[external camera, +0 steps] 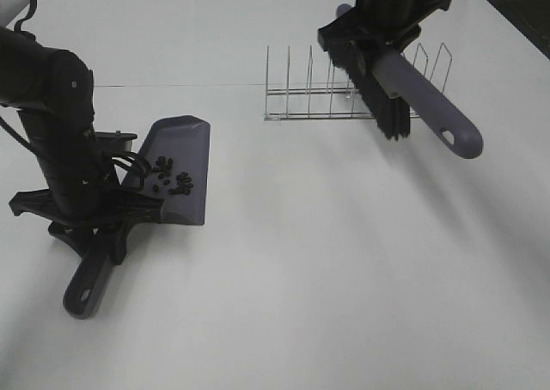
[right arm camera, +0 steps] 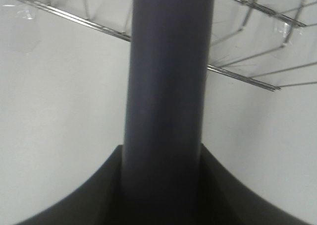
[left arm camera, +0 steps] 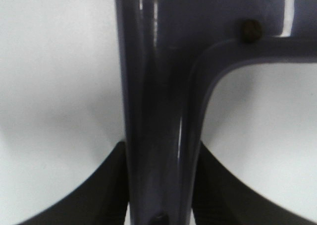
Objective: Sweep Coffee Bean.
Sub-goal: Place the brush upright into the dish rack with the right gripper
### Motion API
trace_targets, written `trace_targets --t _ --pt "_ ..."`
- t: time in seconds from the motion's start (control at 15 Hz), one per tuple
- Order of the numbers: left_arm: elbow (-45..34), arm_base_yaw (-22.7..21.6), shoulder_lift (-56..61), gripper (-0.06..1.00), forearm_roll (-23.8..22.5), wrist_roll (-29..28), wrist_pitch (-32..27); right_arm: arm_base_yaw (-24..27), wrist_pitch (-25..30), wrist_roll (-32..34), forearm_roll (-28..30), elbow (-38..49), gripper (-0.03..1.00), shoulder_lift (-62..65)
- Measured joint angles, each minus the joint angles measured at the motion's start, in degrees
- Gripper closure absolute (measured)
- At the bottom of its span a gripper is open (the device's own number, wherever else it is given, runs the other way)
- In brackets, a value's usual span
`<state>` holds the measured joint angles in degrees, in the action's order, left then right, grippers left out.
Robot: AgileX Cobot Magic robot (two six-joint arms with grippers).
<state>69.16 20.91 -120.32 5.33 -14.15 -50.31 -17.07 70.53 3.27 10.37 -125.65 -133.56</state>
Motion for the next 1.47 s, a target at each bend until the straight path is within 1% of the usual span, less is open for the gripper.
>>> trace_targets --t 0.4,0.47,0.6,0.73,0.93,1.07,1.2,1.47 --pt "0.0 0.0 0.0 0.63 0.0 0.0 0.0 10.0 -0.1 -1.1 -2.2 0.7 0.70 4.8" --pt "0.0 0.0 0.0 0.63 0.0 0.0 0.0 11.6 -0.1 -1.4 -2.5 2.5 0.70 6.1" --pt "0.0 0.0 0.0 0.63 0.0 0.0 0.0 13.7 -0.1 -1.9 -2.7 9.6 0.70 9.2" --pt "0.0 0.0 0.0 0.63 0.0 0.0 0.0 13.8 0.0 -2.1 -3.2 17.1 0.70 11.6" --pt "0.0 0.0 0.0 0.63 0.0 0.0 0.0 13.7 -0.6 -2.2 -6.0 23.9 0.70 11.8" --pt "0.0 0.0 0.0 0.63 0.0 0.0 0.0 13.7 -3.2 -2.2 -6.1 24.9 0.70 11.3" --pt "0.0 0.0 0.0 0.63 0.0 0.0 0.1 13.7 -7.8 -1.9 -5.3 24.5 0.70 8.6" --pt "0.0 0.0 0.0 0.63 0.0 0.0 0.1 13.7 -8.8 -1.9 -4.0 20.9 0.70 4.4"
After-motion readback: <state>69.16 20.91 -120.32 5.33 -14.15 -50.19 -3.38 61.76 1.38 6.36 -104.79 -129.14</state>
